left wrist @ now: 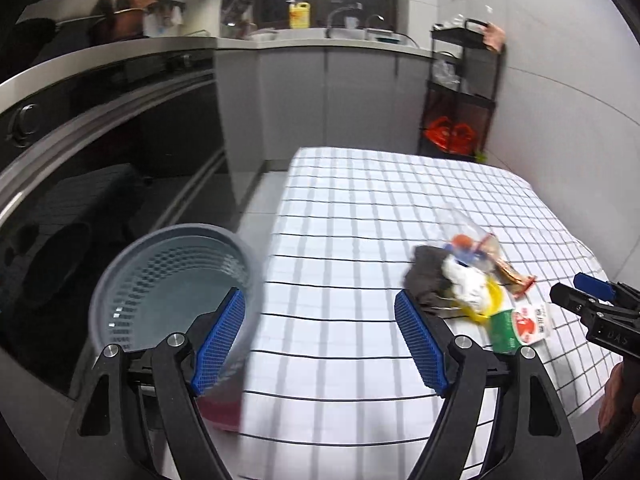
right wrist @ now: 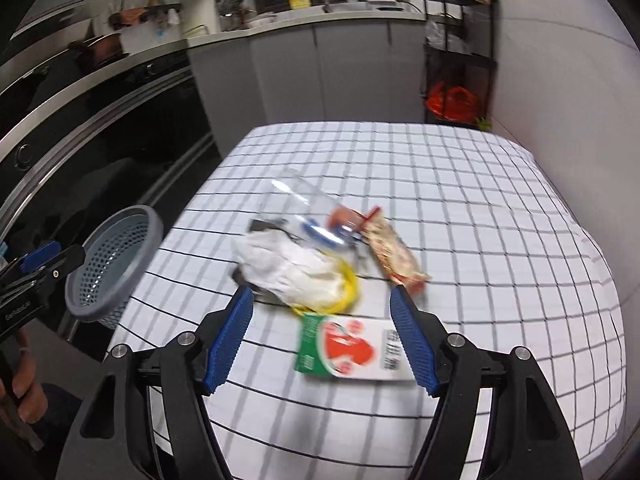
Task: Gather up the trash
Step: 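Move both tools back from the basket to the table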
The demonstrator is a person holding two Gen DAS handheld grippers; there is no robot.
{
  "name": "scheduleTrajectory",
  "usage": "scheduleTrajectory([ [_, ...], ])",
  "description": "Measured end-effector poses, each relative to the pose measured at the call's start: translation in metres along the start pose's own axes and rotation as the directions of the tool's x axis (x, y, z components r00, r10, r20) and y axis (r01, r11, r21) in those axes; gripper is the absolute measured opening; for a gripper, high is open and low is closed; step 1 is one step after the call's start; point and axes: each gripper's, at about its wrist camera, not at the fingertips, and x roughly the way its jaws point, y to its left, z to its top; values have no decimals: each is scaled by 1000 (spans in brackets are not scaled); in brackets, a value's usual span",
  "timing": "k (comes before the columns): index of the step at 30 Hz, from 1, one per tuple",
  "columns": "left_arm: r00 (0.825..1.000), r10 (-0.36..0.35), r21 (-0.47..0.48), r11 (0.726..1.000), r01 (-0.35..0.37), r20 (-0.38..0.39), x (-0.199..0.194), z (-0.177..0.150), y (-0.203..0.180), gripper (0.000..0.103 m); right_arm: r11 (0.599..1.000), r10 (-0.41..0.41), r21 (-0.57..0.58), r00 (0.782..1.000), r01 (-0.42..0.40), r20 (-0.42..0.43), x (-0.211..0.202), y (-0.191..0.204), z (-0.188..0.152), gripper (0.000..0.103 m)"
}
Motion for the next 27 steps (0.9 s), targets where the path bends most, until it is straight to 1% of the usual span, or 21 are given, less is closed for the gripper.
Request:
scheduleTrajectory([
  [4,999,-13,28,999,14,-34,15,-10,-22,76,999,-22,32,999,23,-40,7,-24,-18,69],
  [7,998,-30,31,999,32,-57,24,-15,-34,76,999,-22,46,998,24,-57,9,-33,-27,69],
  [12,998,-21,63,998,24,-58,33,-18,-49,76,999,-38,29,997,40,-74,16,-38,-35,69],
  [15,998,-26,73,997,30,-59,36,-19,-55,76,999,-35,34,995,38,-88,22,-40,-35,69],
  [18,998,-26,79,996,31,-62,39,-20,-59,76,999,-32,33,996,35,-84,23,-40,-33,69],
  [23,997,-24,76,997,30,-71,47,-20,-62,76,999,-39,17,997,41,-62,30,-37,-17,69],
  [27,997,-22,72,997,28,-74,52,-21,-64,77,999,-47,19,997,49,-62,42,-41,-5,69],
])
